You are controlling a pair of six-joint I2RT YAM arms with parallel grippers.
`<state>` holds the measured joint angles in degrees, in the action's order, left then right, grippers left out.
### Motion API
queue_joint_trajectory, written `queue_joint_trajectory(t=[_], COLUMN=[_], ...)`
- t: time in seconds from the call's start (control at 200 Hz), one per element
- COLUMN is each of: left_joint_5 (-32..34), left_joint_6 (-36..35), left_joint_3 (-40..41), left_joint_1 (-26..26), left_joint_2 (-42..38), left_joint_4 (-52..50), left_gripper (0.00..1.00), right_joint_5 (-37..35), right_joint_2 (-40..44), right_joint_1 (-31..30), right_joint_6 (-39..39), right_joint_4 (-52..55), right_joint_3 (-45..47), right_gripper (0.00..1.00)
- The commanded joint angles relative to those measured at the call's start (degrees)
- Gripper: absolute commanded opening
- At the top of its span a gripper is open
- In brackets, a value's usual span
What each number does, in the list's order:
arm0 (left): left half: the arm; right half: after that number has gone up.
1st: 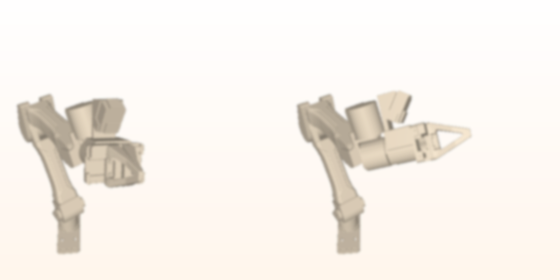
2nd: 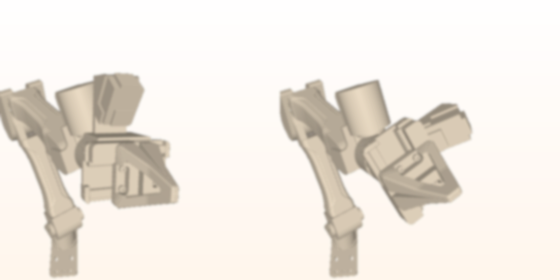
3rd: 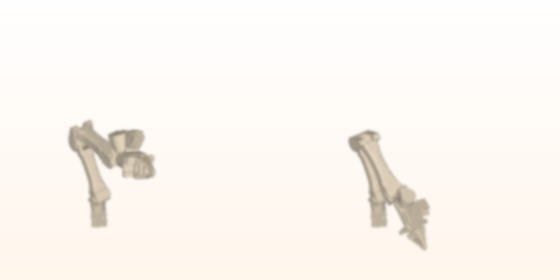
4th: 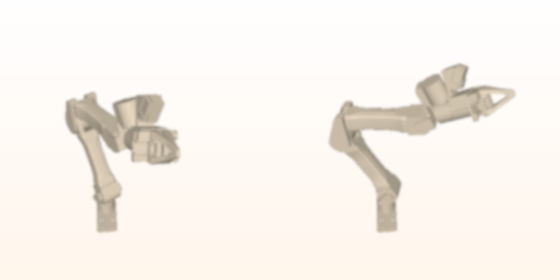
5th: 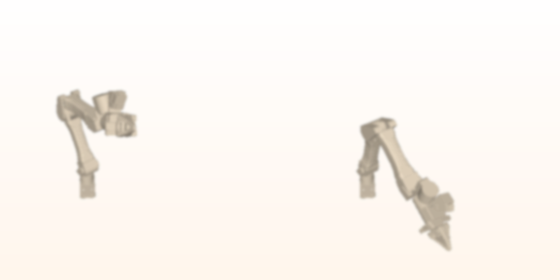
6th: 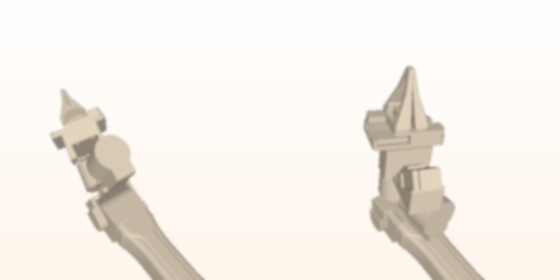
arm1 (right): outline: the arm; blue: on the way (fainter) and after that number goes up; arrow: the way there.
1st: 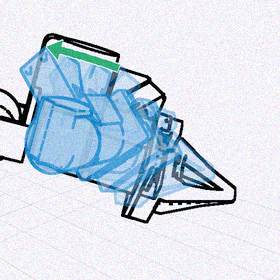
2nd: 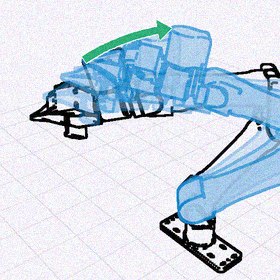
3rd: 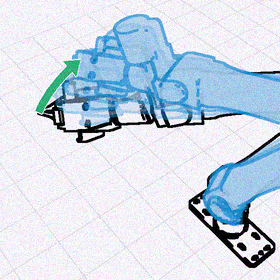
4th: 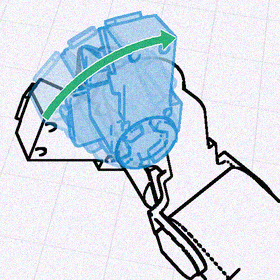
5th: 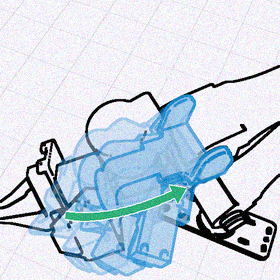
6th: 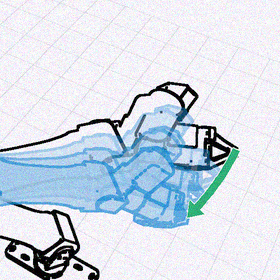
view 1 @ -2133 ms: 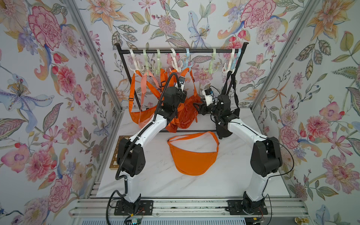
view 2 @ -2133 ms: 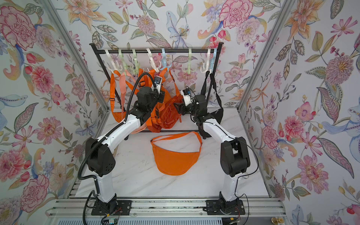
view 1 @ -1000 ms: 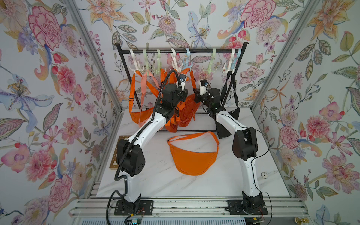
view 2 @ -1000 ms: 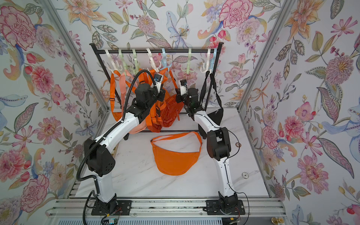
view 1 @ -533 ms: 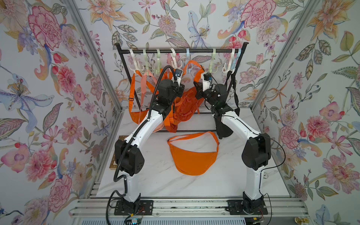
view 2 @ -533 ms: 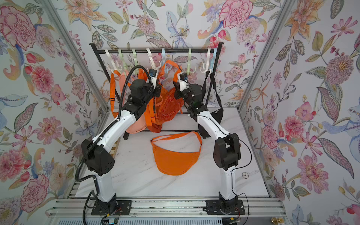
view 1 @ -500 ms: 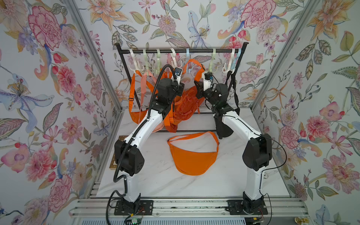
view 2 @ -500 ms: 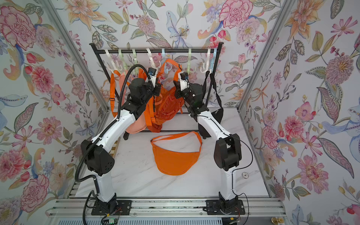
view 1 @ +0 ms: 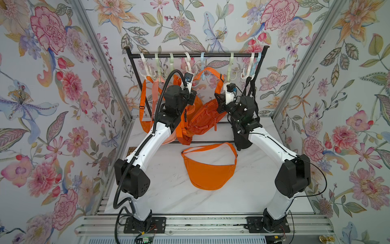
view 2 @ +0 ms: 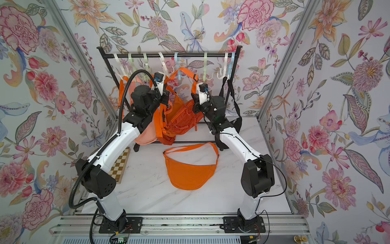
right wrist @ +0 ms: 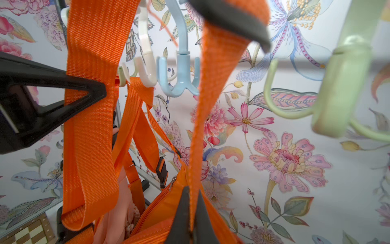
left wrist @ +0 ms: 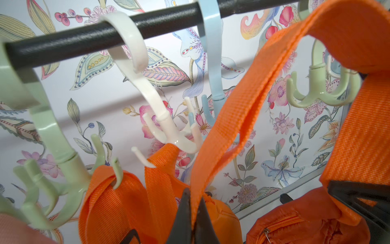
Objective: Take the bag off the hook
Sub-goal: Place the bag inside the bag.
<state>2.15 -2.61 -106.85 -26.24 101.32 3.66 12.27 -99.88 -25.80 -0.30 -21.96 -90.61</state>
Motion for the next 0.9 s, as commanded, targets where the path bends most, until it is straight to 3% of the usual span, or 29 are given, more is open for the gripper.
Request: queue_joint_trajectory(t=[0.0,0.375,0.671,0.896], left_joint_5=[0.9,-4.7,-4.6,-3.8], left_joint_6=[-0.9,1.1,0.9,-0.4], left_joint_3=[2.4,11.9,21.5,25.5], left_joint_1=[0.4,0.3,0.0,0.0], left_joint_2=[-4.7,-16.7,-26.4,-31.1], left_joint_4=[1.3,-0.8,-4.4,-9.5], left_gripper=[0.00,0.00,0.00,0.00], right_joint_5=[-0.7,-5.9,-9.0,-7.6], right_joint_2=[5.4,18.8,31.1,36.9], right_joint_1=[-1.3,-6.6,-11.0,-15.1], right_joint_6=[-0.8,-2.0,-0.5,1.6], right_joint_4=[-0.5,7.4,13.5,20.7], right_joint_3=[1.7,9.5,20.1,25.9], right_gripper=[0.00,0.00,0.00,0.00])
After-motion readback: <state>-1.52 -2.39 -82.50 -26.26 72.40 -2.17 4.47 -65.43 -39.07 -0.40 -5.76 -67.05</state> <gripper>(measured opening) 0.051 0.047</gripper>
